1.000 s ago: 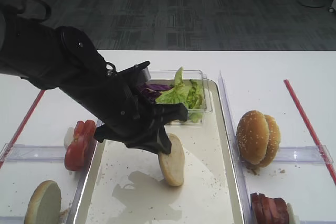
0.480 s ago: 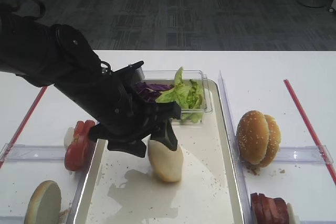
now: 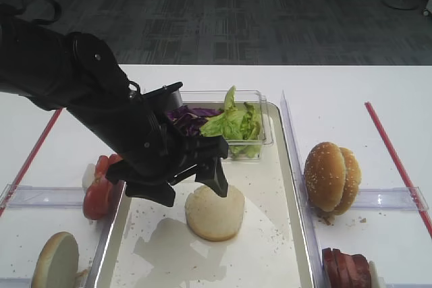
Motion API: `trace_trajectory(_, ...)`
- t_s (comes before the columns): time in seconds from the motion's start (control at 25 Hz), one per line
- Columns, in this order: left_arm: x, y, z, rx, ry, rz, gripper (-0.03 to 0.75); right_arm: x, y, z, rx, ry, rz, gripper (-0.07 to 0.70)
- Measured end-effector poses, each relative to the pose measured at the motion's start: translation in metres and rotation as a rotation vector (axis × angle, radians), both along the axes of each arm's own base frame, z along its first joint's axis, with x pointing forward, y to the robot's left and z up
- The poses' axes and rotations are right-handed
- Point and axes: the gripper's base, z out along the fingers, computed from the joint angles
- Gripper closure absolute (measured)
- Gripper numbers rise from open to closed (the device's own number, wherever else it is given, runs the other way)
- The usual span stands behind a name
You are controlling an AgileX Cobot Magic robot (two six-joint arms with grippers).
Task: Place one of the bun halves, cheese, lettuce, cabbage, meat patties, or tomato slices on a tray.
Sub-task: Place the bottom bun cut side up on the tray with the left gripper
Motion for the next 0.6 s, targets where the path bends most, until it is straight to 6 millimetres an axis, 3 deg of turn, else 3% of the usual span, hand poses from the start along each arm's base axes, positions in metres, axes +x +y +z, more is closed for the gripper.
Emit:
trace_trajectory(0.32,0.000,0.000,0.001,-0.001,-0.001,0.000,0.149,0.000,0.000,0.000,0.000,0.000,0.000,0.595)
trace_trajectory(0.6,-0.008,0.004,0.037,-0.057,-0.090,-0.004,0.149,0.000,0.000,0.000,0.000,0.000,0.000,0.595)
